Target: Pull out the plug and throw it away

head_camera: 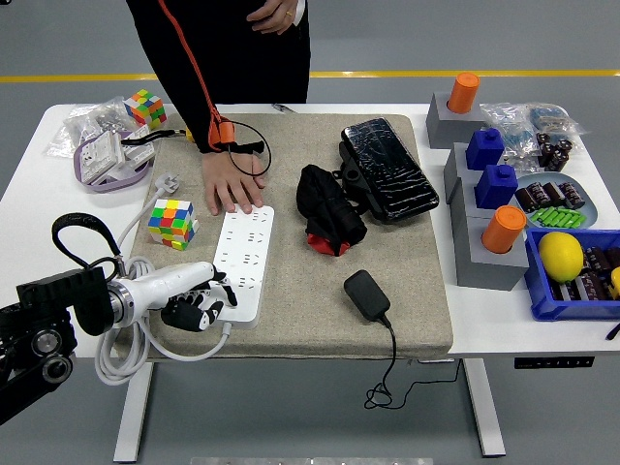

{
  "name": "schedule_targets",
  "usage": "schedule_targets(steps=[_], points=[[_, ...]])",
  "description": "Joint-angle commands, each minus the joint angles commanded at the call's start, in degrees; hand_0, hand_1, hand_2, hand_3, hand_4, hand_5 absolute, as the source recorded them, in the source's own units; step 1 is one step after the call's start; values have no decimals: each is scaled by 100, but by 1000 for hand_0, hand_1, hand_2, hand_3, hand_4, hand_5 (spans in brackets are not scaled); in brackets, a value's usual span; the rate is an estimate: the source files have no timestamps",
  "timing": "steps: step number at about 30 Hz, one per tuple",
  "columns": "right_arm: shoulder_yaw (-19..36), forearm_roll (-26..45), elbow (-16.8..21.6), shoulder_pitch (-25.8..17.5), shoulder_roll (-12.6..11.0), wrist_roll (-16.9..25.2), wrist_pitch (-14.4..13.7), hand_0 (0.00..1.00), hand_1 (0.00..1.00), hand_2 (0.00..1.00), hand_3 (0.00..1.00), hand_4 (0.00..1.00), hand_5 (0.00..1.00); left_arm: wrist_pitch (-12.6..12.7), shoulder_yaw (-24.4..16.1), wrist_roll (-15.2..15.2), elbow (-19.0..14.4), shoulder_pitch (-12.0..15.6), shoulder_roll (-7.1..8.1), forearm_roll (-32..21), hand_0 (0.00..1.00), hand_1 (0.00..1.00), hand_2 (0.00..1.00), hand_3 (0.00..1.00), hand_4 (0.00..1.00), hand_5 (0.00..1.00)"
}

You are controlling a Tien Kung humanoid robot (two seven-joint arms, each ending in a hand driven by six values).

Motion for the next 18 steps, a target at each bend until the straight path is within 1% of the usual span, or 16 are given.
schedule_targets(steps=[3, 8, 18], points=[[-42, 35, 0, 1, -1, 14, 1, 639, 677, 686, 604, 998, 475, 57, 11, -59, 123, -7, -13, 94, 86, 41, 64, 651, 309, 2], [-51, 32, 0, 2, -3, 15, 0, 638, 677, 685, 603, 998, 476, 90, -33, -92, 179, -16, -35, 127, 83, 44, 62, 658, 314, 2], [-28, 22, 0, 2, -1, 3, 0, 639, 677, 685, 603, 998, 476, 103, -49, -99, 52, -64, -31, 47, 75, 41, 60, 668, 321, 2]])
